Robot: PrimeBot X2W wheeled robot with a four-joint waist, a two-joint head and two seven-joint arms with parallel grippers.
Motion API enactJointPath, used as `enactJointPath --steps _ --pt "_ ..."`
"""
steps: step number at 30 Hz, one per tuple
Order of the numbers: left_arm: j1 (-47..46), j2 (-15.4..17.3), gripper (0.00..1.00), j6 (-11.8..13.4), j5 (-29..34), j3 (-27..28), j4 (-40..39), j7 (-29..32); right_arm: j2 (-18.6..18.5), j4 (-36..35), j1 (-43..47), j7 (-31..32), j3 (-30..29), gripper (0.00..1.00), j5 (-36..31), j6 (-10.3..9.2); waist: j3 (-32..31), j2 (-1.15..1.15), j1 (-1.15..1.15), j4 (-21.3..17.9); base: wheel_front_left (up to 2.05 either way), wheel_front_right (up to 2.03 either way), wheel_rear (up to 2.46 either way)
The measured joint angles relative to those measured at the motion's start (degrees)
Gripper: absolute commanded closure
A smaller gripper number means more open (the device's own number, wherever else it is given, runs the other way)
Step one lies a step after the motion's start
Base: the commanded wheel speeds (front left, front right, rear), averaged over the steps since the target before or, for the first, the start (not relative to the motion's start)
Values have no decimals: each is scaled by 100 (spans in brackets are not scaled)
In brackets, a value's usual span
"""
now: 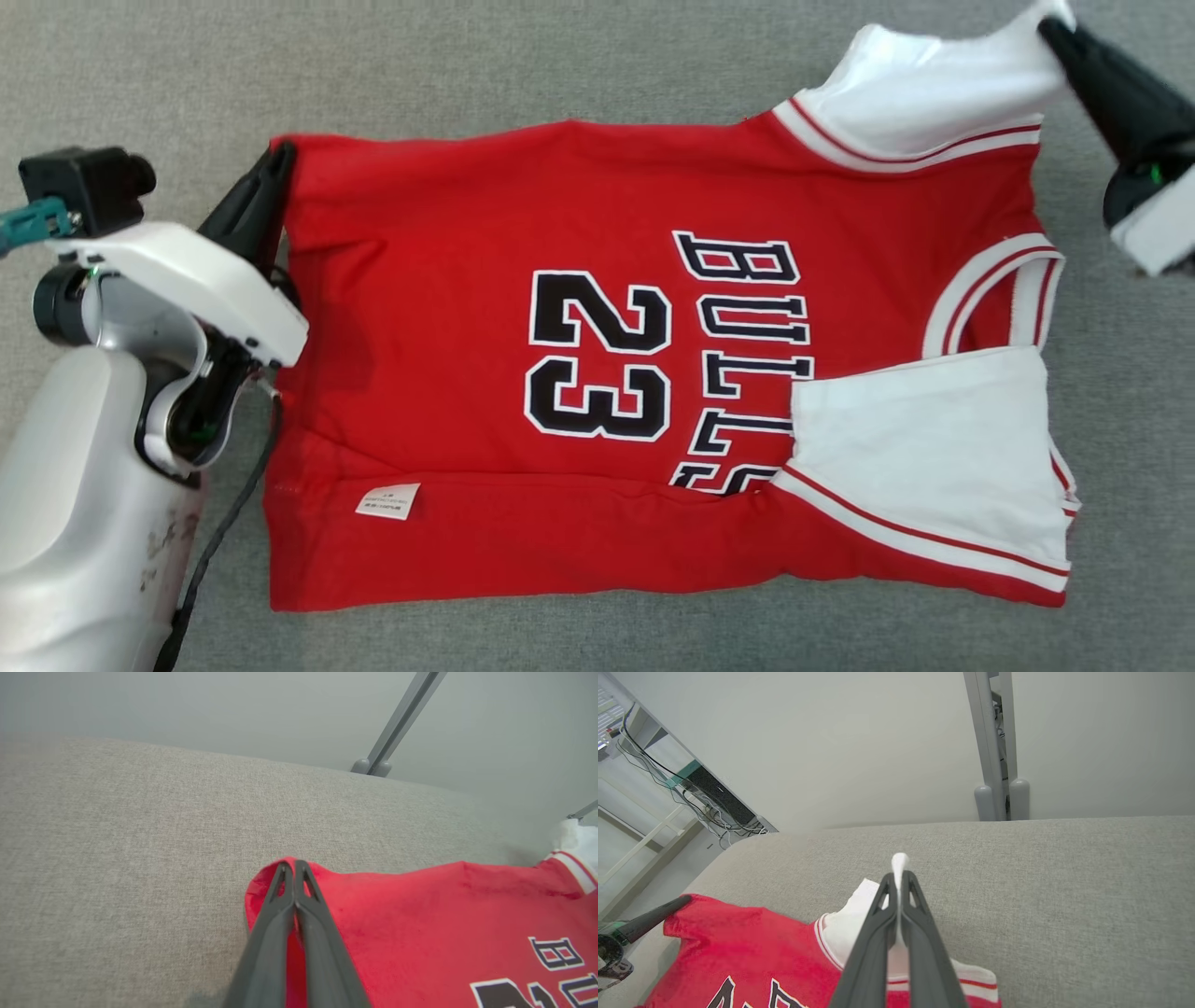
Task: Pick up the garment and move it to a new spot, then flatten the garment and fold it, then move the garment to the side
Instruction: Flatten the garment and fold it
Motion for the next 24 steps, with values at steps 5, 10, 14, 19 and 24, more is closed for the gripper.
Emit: enactJointPath --steps 5,10,14,19,24 --pt "586 177 100 113 -264 236 -487 121 -183 -871 1090 -214 -134 100 335 0 -167 0 0 -192 0 0 0" --pt "1315 413 100 275 -701 656 -1190 267 -238 -1638 2380 -619 -486 100 673 0 -364 0 0 -450 0 0 0" --pt "1753 491 100 353 -1007 895 -1621 383 -180 -1915 3066 -843 -700 100 794 -1 -459 0 0 -577 0 0 0" --pt "2342 487 100 403 -1389 1072 -2048 537 1 -2106 3734 -999 -842 100 862 0 -538 0 0 -659 0 0 0" --pt "2983 309 100 483 -1683 1204 -2247 521 332 -2131 4245 -1066 -867 100 832 -1 -565 0 0 -667 0 0 0"
